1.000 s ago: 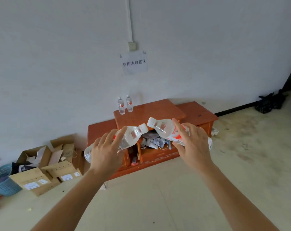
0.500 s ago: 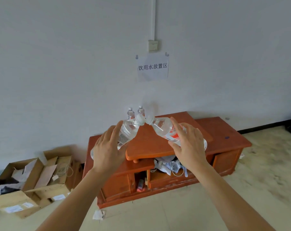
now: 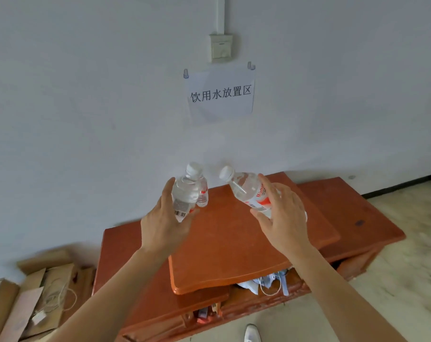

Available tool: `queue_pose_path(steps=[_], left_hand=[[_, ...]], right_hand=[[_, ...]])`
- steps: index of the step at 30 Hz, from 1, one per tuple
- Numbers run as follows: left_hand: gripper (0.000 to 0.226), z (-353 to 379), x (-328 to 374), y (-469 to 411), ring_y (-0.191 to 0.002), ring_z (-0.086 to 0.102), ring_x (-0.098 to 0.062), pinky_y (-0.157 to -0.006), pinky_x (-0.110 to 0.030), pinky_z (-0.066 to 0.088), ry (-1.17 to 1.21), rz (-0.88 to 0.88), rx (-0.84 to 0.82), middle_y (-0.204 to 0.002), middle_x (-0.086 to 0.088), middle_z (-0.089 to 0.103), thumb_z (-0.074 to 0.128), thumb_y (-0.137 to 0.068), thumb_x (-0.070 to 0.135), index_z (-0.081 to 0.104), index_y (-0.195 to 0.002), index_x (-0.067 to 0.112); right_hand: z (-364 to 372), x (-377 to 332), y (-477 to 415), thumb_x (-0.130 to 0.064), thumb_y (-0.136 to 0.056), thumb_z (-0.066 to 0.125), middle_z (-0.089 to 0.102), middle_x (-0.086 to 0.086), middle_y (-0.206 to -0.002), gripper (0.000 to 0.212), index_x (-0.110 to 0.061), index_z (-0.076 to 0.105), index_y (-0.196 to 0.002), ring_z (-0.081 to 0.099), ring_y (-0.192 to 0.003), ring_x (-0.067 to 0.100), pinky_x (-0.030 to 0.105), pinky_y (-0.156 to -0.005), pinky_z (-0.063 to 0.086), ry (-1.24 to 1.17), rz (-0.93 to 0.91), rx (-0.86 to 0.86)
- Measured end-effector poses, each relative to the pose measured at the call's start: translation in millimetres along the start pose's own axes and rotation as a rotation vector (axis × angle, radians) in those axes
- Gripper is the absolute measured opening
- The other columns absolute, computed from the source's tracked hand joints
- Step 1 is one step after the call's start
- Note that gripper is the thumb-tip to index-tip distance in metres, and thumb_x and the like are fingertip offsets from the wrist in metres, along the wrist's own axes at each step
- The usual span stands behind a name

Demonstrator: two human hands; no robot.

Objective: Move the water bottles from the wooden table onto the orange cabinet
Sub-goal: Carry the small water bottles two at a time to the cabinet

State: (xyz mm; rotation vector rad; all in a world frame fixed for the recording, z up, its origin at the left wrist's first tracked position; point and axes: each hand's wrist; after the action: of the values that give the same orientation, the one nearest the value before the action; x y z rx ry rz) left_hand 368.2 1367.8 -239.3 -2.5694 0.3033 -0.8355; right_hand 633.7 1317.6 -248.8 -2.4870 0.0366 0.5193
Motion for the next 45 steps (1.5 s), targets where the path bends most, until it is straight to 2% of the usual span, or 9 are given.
queue_pose_path(steps=[5, 9, 12, 17, 24, 30, 35, 41, 45], left_hand=[[0.094, 79.6, -15.2, -68.8, -0.094, 0.071, -0.031, -0.073, -0.037, 0.051, -0.027, -0.229, -0.059, -0.121, -0.005, 0.07, 0.07, -0.082, 0.061, 0.019, -0.153, 0.028], [0.09, 124.6, -28.3, -116.6, -0.078, 0.067, -0.026, -0.066, -0.032, 0.048, -0.034, -0.365, -0.038, -0.109, -0.003, 0.072, 0.075, -0.078, 0.059, 0.024, -0.148, 0.032], [0.088, 156.2, -47.0, -135.5, -0.083, 0.066, -0.024, -0.069, -0.029, 0.043, -0.018, -0.452, -0.043, -0.111, 0.0, 0.07, 0.078, -0.077, 0.054, 0.029, -0.146, 0.03], [0.087, 210.4, -89.8, -146.9, -0.092, 0.069, -0.028, -0.071, -0.028, 0.043, 0.029, -0.543, -0.119, -0.113, -0.002, 0.071, 0.082, -0.076, 0.05, 0.035, -0.144, 0.024], [0.082, 303.0, -158.6, -152.9, -0.09, 0.068, -0.018, -0.072, -0.032, 0.056, 0.148, -0.57, -0.161, -0.11, 0.01, 0.066, 0.083, -0.076, 0.049, 0.031, -0.139, 0.038], [0.079, 357.9, -192.1, -146.5, -0.093, 0.07, -0.024, -0.072, -0.039, 0.06, 0.205, -0.461, -0.133, -0.121, 0.0, 0.066, 0.085, -0.077, 0.038, 0.036, -0.14, 0.03], [0.084, 375.2, -204.9, -144.7, -0.115, 0.061, -0.016, -0.08, -0.026, 0.054, 0.17, -0.346, -0.137, -0.138, -0.003, 0.058, 0.087, -0.077, 0.033, 0.037, -0.144, 0.022], [0.084, 374.9, -221.7, -147.0, -0.117, 0.062, -0.025, -0.081, -0.035, 0.058, 0.17, -0.346, -0.204, -0.14, -0.005, 0.055, 0.081, -0.079, 0.037, 0.034, -0.145, 0.018], [0.091, 360.2, -214.7, -150.6, -0.12, 0.061, -0.024, -0.073, -0.027, 0.054, 0.066, -0.29, -0.282, -0.151, -0.002, 0.047, 0.073, -0.081, 0.057, 0.028, -0.151, 0.021]], right_hand=[[76.0, 59.4, -75.6, -0.041, -0.081, 0.083, 0.057, 0.005, -0.137, 0.087, -0.031, 0.032, -0.151, 0.058, -0.124, 0.025, 0.049, -0.102, 0.053, -0.168, 0.064, -0.083], [132.4, 101.9, -139.7, -0.038, -0.08, 0.085, 0.057, 0.002, -0.136, 0.085, -0.027, 0.037, -0.149, 0.058, -0.122, 0.021, 0.044, -0.101, 0.054, -0.262, 0.046, -0.189], [182.8, 121.6, -175.5, -0.033, -0.079, 0.087, 0.055, 0.002, -0.139, 0.083, -0.023, 0.039, -0.147, 0.055, -0.125, 0.02, 0.04, -0.102, 0.052, -0.364, 0.122, -0.273], [261.9, 133.2, -192.6, -0.029, -0.076, 0.089, 0.053, -0.009, -0.132, 0.078, -0.024, 0.044, -0.139, 0.057, -0.117, 0.006, 0.018, -0.092, 0.054, -0.582, 0.338, -0.322], [381.6, 144.9, -183.5, -0.032, -0.072, 0.092, 0.059, -0.013, -0.121, 0.076, -0.037, 0.04, -0.127, 0.061, -0.107, 0.006, 0.004, -0.082, 0.046, -0.563, 0.446, -0.307], [466.7, 161.8, -187.2, -0.03, -0.074, 0.09, 0.062, -0.012, -0.122, 0.078, -0.033, 0.04, -0.133, 0.062, -0.109, 0.005, 0.015, -0.087, 0.048, -0.619, 0.472, -0.35], [505.8, 166.9, -199.5, -0.021, -0.078, 0.089, 0.059, -0.014, -0.121, 0.082, -0.021, 0.037, -0.141, 0.055, -0.105, -0.018, 0.002, -0.083, 0.044, -0.659, 0.469, -0.393], [518.1, 170.5, -211.1, -0.018, -0.079, 0.088, 0.056, -0.003, -0.134, 0.08, -0.038, 0.033, -0.133, 0.057, -0.122, 0.008, 0.015, -0.095, 0.046, -0.635, 0.374, -0.491], [501.9, 169.7, -210.0, -0.032, -0.079, 0.087, 0.053, -0.009, -0.14, 0.081, -0.03, 0.038, -0.143, 0.053, -0.128, 0.002, 0.026, -0.104, 0.049, -0.594, 0.343, -0.513]])
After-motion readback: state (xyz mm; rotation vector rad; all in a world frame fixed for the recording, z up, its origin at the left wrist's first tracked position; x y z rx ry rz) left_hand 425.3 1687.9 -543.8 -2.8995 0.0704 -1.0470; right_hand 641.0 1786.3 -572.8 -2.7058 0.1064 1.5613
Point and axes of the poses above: each hand's wrist, its own y-axis away from the middle knuckle, its own z-axis out of the palm, x = y × z
